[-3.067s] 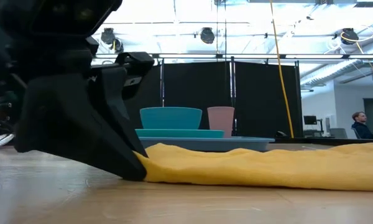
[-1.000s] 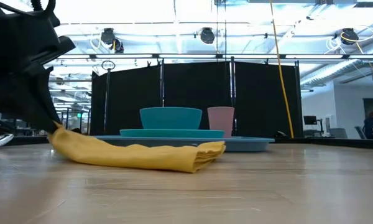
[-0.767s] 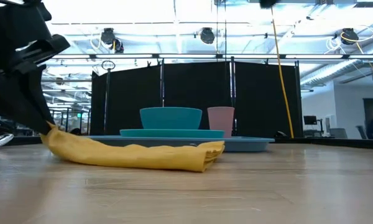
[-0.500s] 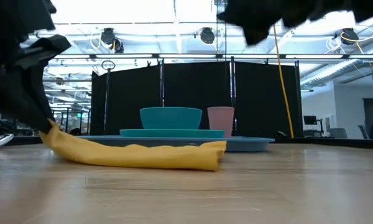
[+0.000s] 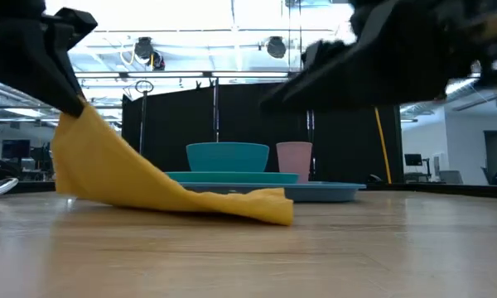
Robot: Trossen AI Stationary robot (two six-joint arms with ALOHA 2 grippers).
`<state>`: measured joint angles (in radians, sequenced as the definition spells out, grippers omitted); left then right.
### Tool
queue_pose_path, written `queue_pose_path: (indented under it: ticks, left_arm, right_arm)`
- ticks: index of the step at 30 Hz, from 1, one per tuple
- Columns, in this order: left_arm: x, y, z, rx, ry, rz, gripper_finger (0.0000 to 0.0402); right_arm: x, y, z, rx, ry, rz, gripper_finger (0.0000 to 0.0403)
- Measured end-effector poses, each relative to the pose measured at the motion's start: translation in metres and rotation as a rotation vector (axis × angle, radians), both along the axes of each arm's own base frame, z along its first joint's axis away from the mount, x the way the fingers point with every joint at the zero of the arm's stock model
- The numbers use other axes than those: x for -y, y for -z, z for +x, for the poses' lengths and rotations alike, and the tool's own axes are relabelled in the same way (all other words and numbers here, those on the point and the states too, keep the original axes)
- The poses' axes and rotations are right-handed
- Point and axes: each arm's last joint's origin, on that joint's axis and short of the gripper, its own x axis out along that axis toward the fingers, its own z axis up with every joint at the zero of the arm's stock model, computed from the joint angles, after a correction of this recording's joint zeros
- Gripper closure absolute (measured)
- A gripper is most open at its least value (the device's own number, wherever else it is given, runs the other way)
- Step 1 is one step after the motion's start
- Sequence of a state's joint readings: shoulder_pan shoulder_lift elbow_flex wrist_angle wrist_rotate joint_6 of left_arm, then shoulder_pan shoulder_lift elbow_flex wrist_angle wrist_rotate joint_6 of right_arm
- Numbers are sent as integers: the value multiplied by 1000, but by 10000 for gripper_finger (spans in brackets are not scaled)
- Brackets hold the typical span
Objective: Set up tray
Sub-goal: Put the yellow napkin on the blue serving tray to the left of the green plate
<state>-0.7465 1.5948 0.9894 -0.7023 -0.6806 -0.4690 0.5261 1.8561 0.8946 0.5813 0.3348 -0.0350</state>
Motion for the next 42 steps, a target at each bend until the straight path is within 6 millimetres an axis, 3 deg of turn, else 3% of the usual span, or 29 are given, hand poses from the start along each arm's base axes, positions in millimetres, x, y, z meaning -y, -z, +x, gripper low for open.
queue_pose_path:
  ticks: [11,20,28,42]
  left_arm:
    - [-14,-1,13,20,-68,-16,400]
    - [-19,-3,16,41,-112,-34,400]
    - [-20,-3,16,48,-123,-27,400]
    - [-21,-3,17,57,-129,-25,400]
  right_arm:
    - [-6,27,19,-131,96,14,127]
    - [-14,38,28,-156,126,-51,132]
    - [-23,41,18,-173,152,-114,133]
    - [-23,58,24,-175,178,-163,152]
